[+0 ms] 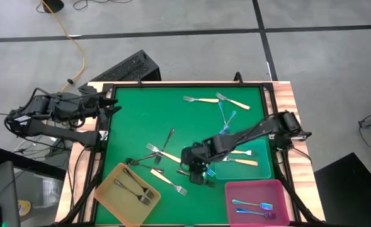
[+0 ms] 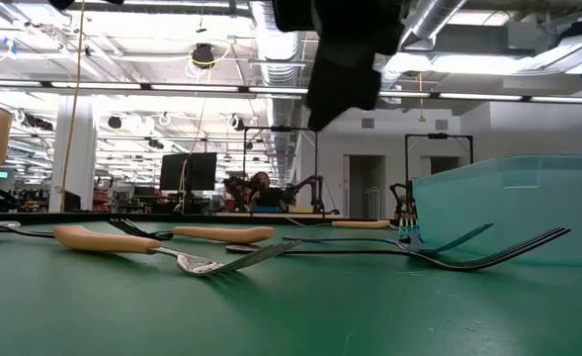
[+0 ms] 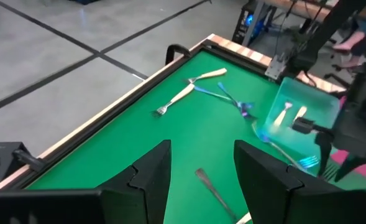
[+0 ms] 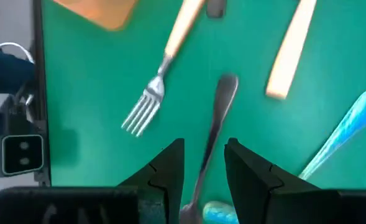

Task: Sort silverware by color (type)
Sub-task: Put the black fork into the orange bin

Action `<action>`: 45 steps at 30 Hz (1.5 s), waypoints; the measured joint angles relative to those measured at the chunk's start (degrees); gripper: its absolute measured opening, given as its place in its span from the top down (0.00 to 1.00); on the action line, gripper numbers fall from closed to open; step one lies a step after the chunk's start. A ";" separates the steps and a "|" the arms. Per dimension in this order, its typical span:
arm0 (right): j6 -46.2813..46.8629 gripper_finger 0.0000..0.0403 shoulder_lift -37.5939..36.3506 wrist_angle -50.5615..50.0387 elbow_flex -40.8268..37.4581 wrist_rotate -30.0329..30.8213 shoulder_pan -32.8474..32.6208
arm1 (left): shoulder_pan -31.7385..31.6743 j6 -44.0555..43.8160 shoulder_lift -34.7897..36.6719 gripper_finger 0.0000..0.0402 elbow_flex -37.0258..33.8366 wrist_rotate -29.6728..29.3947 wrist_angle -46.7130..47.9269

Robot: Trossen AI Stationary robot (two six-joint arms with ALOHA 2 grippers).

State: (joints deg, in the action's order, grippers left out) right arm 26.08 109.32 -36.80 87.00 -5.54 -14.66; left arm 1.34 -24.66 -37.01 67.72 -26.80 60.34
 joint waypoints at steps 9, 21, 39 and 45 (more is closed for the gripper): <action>11.90 0.66 4.75 -4.06 3.25 4.11 -4.13 | 0.00 2.64 0.00 0.61 0.00 0.01 0.89; 14.63 0.66 6.29 -7.11 3.25 5.92 -5.96 | 0.00 4.12 0.00 0.61 0.00 0.04 0.89; 14.69 0.48 6.91 -9.02 3.23 9.12 -6.20 | 0.02 4.04 0.00 0.61 0.00 0.05 2.07; 12.64 0.45 8.29 -6.91 3.39 9.86 -6.22 | 0.00 4.04 0.00 0.61 0.00 0.03 2.07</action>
State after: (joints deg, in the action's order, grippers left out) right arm 38.72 117.62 -43.71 90.39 4.32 -20.88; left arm 1.34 -20.62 -37.01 67.72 -26.76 62.41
